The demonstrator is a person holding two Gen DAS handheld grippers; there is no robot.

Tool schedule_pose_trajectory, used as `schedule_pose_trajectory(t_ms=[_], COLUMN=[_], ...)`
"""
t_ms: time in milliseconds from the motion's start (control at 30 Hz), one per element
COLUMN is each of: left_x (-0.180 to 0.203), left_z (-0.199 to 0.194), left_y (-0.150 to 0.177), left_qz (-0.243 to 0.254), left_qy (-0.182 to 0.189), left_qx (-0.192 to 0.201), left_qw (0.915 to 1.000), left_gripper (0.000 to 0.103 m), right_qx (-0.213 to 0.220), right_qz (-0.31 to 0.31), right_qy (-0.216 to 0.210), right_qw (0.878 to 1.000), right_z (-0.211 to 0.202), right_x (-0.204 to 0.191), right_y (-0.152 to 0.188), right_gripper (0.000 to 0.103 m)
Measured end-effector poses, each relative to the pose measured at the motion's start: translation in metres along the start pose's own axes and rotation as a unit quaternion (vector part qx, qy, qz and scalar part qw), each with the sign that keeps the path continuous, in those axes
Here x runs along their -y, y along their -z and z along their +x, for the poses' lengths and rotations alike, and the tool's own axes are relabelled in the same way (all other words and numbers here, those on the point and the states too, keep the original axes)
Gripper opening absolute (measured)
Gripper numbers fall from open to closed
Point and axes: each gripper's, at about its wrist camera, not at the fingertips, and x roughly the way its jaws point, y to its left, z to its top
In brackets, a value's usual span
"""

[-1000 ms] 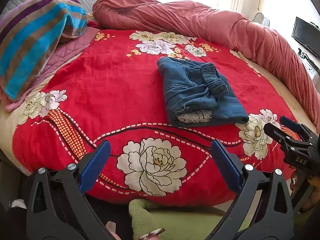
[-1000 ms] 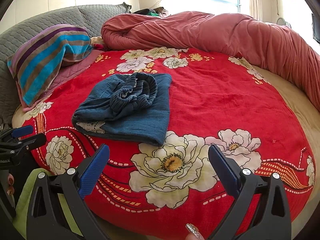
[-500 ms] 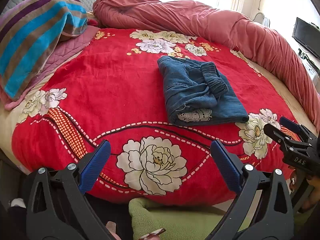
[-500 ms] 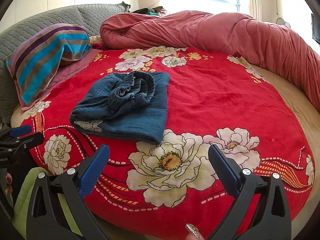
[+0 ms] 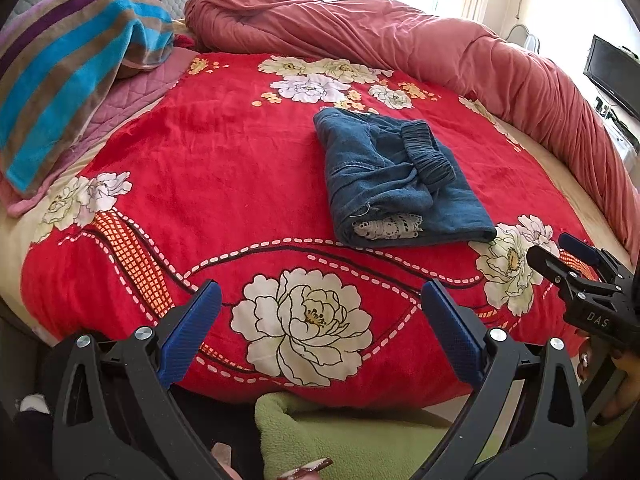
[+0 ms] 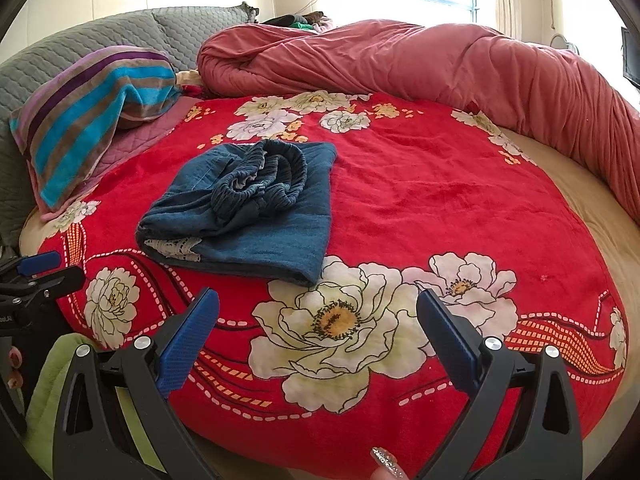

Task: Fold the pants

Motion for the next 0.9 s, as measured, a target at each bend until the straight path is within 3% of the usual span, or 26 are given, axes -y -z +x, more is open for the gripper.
schedule_pose_trajectory(t_ms=[367,567,767,900], left_x=[0.0,-0.007,-0.031,-0.065], left_z=[0.0,0.007,0.02,0.028], left_y=[-0.001,-0.002,-0.005,-0.017], left_qz=[0.001,-0.006,-0.036,-0.077], left_qy=[-0.003,-0.024,-0.046,-0.04], left_qx=[-0.004,-0.017,-0.035,-0.035], left_qw=[1.0,0.9995,0.9977,0.9956], left_gripper=[0.093,0.093,0.093,0.093], right_qx=[0.0,-0.002,-0.006,-0.008], right_qz=[-0.001,0.003,0.022,0.058], right_qy=[0.01,0.023,0.048,0.094], right_qw=[1.0,1.0,0.999,0.994], right_z=[-0.002,0.001,0.007,0.017], right_x=[0.003,0.012,0.037,0.083], right_y=[-0.002,-0.005,-0.01,-0.018], right_gripper=[0.098,0.098,0.098,0.098])
